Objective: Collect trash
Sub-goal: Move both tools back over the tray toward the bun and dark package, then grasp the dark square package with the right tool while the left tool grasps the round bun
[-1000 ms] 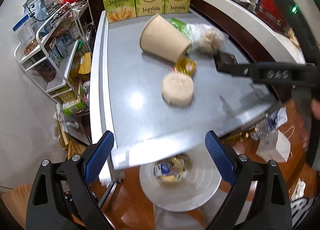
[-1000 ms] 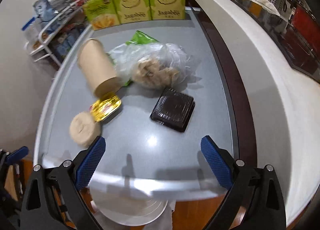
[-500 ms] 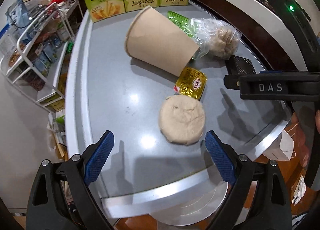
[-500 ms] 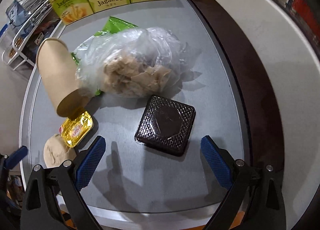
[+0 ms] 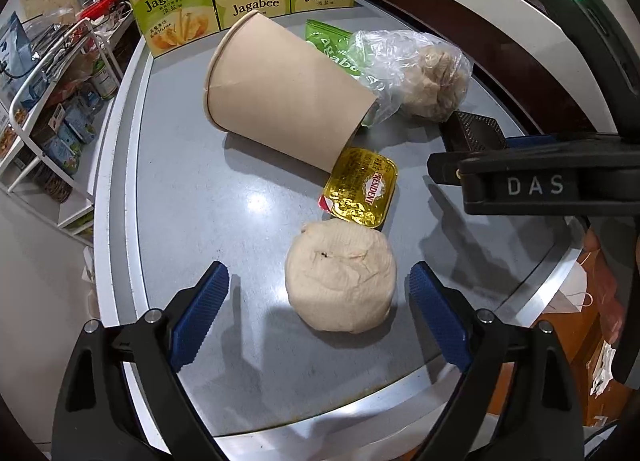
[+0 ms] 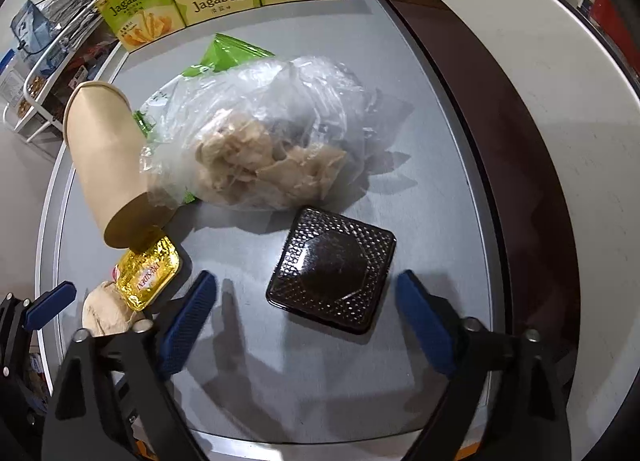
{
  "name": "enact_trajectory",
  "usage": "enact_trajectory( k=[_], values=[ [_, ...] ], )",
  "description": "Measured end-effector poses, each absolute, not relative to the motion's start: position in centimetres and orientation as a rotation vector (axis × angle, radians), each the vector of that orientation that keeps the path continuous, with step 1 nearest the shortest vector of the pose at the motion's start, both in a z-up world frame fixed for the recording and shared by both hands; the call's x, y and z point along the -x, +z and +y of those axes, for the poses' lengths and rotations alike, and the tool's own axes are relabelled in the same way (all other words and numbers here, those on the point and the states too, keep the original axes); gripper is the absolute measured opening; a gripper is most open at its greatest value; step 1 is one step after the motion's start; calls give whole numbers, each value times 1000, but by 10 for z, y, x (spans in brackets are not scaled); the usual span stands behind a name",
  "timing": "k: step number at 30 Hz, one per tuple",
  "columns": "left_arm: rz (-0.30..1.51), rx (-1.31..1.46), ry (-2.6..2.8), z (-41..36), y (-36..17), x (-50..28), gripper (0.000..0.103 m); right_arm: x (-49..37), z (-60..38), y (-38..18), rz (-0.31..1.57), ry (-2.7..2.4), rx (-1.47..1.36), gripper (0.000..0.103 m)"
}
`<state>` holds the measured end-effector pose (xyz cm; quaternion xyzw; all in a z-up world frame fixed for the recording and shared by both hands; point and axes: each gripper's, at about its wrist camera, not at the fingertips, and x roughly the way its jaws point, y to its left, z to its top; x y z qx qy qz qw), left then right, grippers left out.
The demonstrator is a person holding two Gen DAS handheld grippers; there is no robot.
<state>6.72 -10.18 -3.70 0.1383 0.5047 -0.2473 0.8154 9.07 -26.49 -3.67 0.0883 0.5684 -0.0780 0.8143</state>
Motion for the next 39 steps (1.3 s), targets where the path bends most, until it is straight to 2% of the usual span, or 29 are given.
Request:
enact_trajectory(
  k=[4,6,13,14,16,17,19,22,24,25,27,34,36,38,39],
  values=[
    [1104,-279,-520,-96,-43,-71,78,-94,-254,-36,1201,-123,-151,74],
    [1102,-279,-510,-92,-42,-72,78,-95,-246,-36,1202,-98,-130,70],
    [1103,-277,-410,-65,-41,-77,78,-91,-212,-36,1207,25,-52,69],
    [1108,-281,-396,-60,-41,-78,78,-90,-207,-34,1206,38,-25,71],
    [1117,-271,-398,-54,-39,-79,81,-85,-203,-30,1185,24,5,88],
    [1114,-266,-401,-52,-37,-79,88,-82,-206,-26,1164,5,1,97],
    [1099,-264,-402,-51,-34,-78,95,-78,-216,-21,1148,6,-70,98],
    [1096,-259,-407,-54,-34,-80,95,-83,-236,-26,1171,16,-226,97],
    [1089,-263,-393,-59,-34,-82,95,-87,-243,-29,1185,-10,-243,78],
    [1084,-261,-392,-60,-34,-83,95,-89,-244,-30,1189,-13,-249,74],
    [1084,-250,-397,-63,-33,-83,95,-91,-243,-30,1195,-25,-274,71],
    [1081,-237,-403,-67,-32,-86,95,-98,-235,-32,1190,-5,-262,70],
    [1082,-236,-400,-68,-33,-87,94,-102,-237,-34,1196,14,-252,57],
    [1089,-236,-409,-67,-35,-87,94,-100,-239,-32,1207,55,-235,50],
    [1092,-237,-415,-66,-35,-87,94,-98,-240,-31,1221,76,-219,50]
  ],
)
